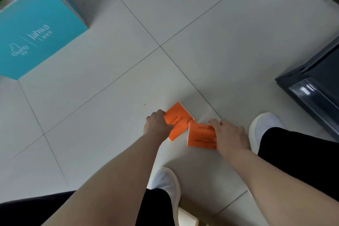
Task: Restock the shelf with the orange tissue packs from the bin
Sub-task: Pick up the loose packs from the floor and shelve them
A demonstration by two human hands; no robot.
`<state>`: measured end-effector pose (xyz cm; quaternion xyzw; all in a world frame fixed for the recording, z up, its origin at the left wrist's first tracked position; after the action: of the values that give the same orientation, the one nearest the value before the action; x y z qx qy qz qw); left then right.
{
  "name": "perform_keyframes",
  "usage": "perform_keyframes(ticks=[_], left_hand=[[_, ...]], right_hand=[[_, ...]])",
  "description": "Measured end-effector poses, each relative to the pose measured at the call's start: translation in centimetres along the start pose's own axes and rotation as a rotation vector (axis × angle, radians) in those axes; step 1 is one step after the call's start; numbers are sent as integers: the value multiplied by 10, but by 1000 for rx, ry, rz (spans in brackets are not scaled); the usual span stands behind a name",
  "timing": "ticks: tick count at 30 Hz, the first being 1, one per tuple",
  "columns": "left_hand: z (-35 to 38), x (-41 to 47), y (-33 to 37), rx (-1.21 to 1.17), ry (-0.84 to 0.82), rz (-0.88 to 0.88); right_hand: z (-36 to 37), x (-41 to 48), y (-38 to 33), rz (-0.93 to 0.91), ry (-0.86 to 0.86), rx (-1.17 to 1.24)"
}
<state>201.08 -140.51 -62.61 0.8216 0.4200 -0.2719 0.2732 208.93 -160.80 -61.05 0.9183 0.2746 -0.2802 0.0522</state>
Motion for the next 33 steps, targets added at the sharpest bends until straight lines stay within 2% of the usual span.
perform_keyframes(ticks=[6, 11, 17, 24, 28, 33], left_hand=[[26, 6, 20, 196, 38, -23], [39, 4, 23, 408, -18, -95], [25, -17, 52, 173, -15, -61], [-13, -73, 100, 113, 8, 169], [-60, -118, 131, 76, 109, 278], [-117, -199, 168, -28, 271, 417]], right_hand=[[3, -4, 29, 165, 67, 179], [2, 3, 43, 221, 64, 349], [-1, -8, 65, 241, 79, 428], [-61, -50, 80, 246, 288, 449], [-116, -88, 90, 242, 403, 504], [-196, -159, 106, 200, 653, 506]])
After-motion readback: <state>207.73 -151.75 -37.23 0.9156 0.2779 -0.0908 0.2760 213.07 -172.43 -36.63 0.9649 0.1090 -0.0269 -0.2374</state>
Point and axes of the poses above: each hand's wrist, its own x-axis towards the middle knuckle, its own z-axis out of the palm, y = z × x, the point moved 6 cm from there along x, towards the middle knuckle, and after that the axes turned 1 degree about -x, right-handed, at the moved point
